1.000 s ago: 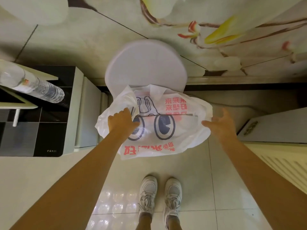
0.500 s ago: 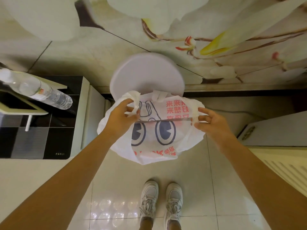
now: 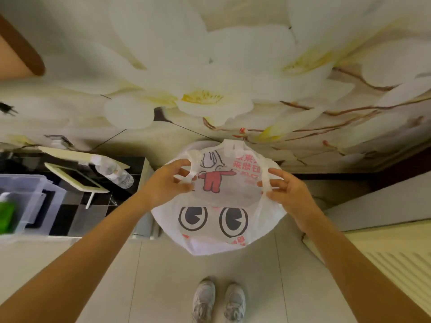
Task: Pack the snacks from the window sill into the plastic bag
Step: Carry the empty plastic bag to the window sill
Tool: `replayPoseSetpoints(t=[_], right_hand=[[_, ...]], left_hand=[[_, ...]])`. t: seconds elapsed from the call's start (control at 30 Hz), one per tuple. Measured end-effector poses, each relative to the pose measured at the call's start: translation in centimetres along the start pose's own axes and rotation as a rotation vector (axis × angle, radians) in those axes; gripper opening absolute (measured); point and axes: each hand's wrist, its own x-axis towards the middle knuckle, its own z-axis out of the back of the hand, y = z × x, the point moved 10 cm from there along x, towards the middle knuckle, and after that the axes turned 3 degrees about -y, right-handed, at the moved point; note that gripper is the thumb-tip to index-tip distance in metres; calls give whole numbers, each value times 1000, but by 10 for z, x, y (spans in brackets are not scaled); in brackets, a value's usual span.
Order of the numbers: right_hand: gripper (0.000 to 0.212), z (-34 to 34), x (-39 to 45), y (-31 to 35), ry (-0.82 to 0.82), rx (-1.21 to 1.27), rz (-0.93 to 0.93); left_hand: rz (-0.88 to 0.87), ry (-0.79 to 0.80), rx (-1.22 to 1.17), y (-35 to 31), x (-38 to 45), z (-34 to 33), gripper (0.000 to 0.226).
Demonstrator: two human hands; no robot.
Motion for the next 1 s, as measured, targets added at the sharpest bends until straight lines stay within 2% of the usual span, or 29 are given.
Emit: replayPoseSetpoints(t=[0.17, 0.4, 0.57, 0.77, 1.0], right_hand=[[52, 31, -56, 52, -39, -7, 65], [47, 62, -118, 98, -107, -20, 134], [44, 78, -157, 115, -193, -50, 140], [45, 101, -208, 122, -346, 68, 143], [52, 103, -277, 93, -566, 184, 100]], left_hand=[[-10, -7, 28, -57, -43, 22, 44], [-130, -30, 45, -128, -88, 37, 38], [-215, 12, 66, -172, -109, 47, 39], [-322, 154, 176, -214, -120, 51, 39], [-526, 339, 281, -258, -144, 25, 38]])
